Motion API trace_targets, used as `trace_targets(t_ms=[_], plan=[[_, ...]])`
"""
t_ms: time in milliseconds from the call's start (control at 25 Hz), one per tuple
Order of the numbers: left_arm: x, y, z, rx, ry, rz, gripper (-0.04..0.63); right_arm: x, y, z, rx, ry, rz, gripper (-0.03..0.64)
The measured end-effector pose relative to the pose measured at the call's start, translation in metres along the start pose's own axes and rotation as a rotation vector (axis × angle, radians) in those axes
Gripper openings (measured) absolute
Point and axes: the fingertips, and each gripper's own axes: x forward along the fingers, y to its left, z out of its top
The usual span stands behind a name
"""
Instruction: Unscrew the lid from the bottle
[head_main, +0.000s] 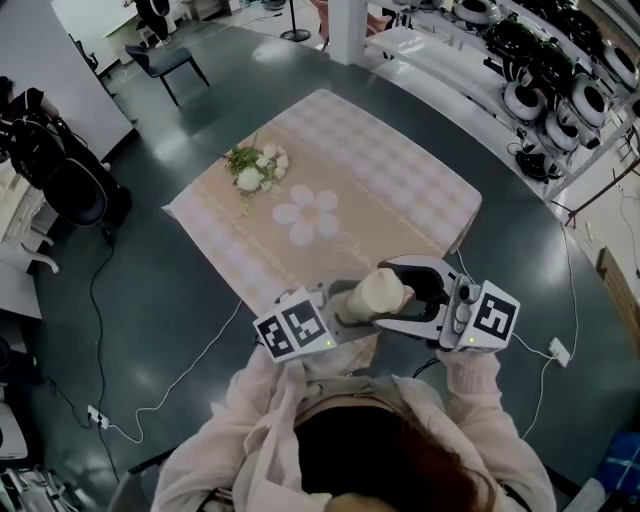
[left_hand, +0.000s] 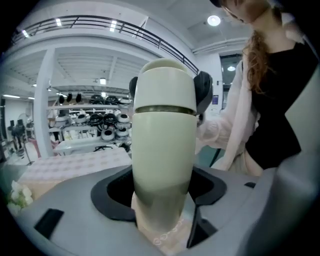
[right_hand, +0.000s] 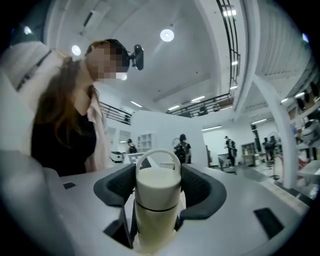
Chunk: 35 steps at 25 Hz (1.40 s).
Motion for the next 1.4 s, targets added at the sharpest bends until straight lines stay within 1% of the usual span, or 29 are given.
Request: trace_targets(t_ms=[80, 120, 160, 200, 240, 280, 360, 440, 480, 560, 600, 640, 680, 760, 800, 880, 1000, 1040, 1080, 1120, 1160, 1200, 1280, 1320, 1360, 1400], plan=[[0.001, -0.014, 0.0, 0.038, 0.013, -0.086, 0.314, -0.004, 0.013, 0.003, 0.024, -0.027, 0.179, 0.296], [0.001, -0.018, 0.0, 0.051, 0.019, -0.107, 0.314, -0.006, 0.017, 0.003, 0.03, -0.032, 0.245, 0.296], [0.002, -0.019, 0.0, 0.054, 0.021, -0.105, 0.314, -0.006, 0.019, 0.003, 0.036, -0.033, 0.276, 0.298], [0.003, -0.016, -0.001, 0.046, 0.02, -0.082, 0.314, -0.005, 0.016, 0.003, 0.045, -0.031, 0.266, 0.298], [0.005, -0.011, -0.002, 0.029, 0.017, -0.045, 0.314, -0.005, 0.01, 0.002, 0.058, -0.034, 0.222, 0.306], [0.006, -0.004, -0.003, 0.004, 0.013, 0.003, 0.314, -0.006, 0.002, 0.001, 0.076, -0.045, 0.151, 0.314], [0.006, 0.013, -0.006, -0.047, 0.01, 0.115, 0.314, -0.01, -0.019, 0.001, 0.12, -0.081, -0.043, 0.386], [0.005, 0.028, -0.011, -0.087, 0.014, 0.219, 0.314, -0.012, -0.033, -0.001, 0.13, -0.089, -0.222, 0.39], [0.005, 0.033, -0.013, -0.102, 0.014, 0.26, 0.314, -0.011, -0.035, -0.004, 0.119, -0.067, -0.281, 0.39], [0.004, 0.041, -0.014, -0.124, 0.006, 0.311, 0.314, -0.007, -0.036, -0.014, 0.09, 0.007, -0.353, 0.381], [0.004, 0.043, -0.013, -0.127, 0.002, 0.324, 0.314, -0.005, -0.037, -0.019, 0.077, 0.044, -0.372, 0.361], [0.004, 0.045, -0.012, -0.123, 0.001, 0.329, 0.314, -0.004, -0.038, -0.023, 0.065, 0.071, -0.376, 0.336], [0.004, 0.045, -0.011, -0.114, 0.002, 0.327, 0.314, -0.003, -0.039, -0.025, 0.058, 0.085, -0.368, 0.283], [0.003, 0.042, -0.008, -0.09, 0.003, 0.298, 0.314, -0.003, -0.036, -0.024, 0.052, 0.089, -0.313, 0.276], [0.002, 0.038, -0.006, -0.075, 0.001, 0.265, 0.314, -0.003, -0.032, -0.021, 0.045, 0.084, -0.265, 0.276], [0.0, 0.025, -0.004, -0.038, 0.003, 0.164, 0.314, -0.003, -0.02, -0.017, 0.021, 0.073, -0.128, 0.276], [-0.003, -0.004, -0.004, 0.023, 0.025, -0.036, 0.314, -0.002, 0.006, -0.01, -0.002, 0.05, 0.118, 0.276], [-0.004, -0.013, -0.003, 0.04, 0.027, -0.088, 0.314, -0.003, 0.014, -0.007, -0.01, 0.045, 0.187, 0.276], [-0.004, -0.019, -0.002, 0.051, 0.023, -0.121, 0.314, -0.004, 0.02, -0.006, -0.019, 0.042, 0.236, 0.276], [-0.004, -0.022, -0.001, 0.053, 0.017, -0.129, 0.314, -0.004, 0.022, -0.005, -0.023, 0.039, 0.255, 0.276], [-0.004, -0.021, 0.0, 0.043, 0.01, -0.113, 0.314, -0.004, 0.02, -0.004, -0.018, 0.033, 0.242, 0.279], [-0.004, -0.016, -0.001, 0.021, 0.006, -0.075, 0.314, -0.003, 0.015, -0.003, -0.002, 0.021, 0.201, 0.29], [-0.004, 0.003, -0.006, -0.046, 0.015, 0.045, 0.314, -0.005, -0.002, -0.001, 0.055, -0.023, 0.077, 0.375], [-0.004, 0.014, -0.01, -0.077, 0.028, 0.115, 0.314, -0.006, -0.011, 0.0, 0.09, -0.053, 0.007, 0.39], [-0.005, 0.024, -0.015, -0.099, 0.044, 0.179, 0.314, -0.006, -0.019, 0.001, 0.122, -0.082, -0.063, 0.39], [-0.006, 0.032, -0.019, -0.107, 0.061, 0.231, 0.314, -0.007, -0.025, 0.0, 0.142, -0.099, -0.13, 0.39]])
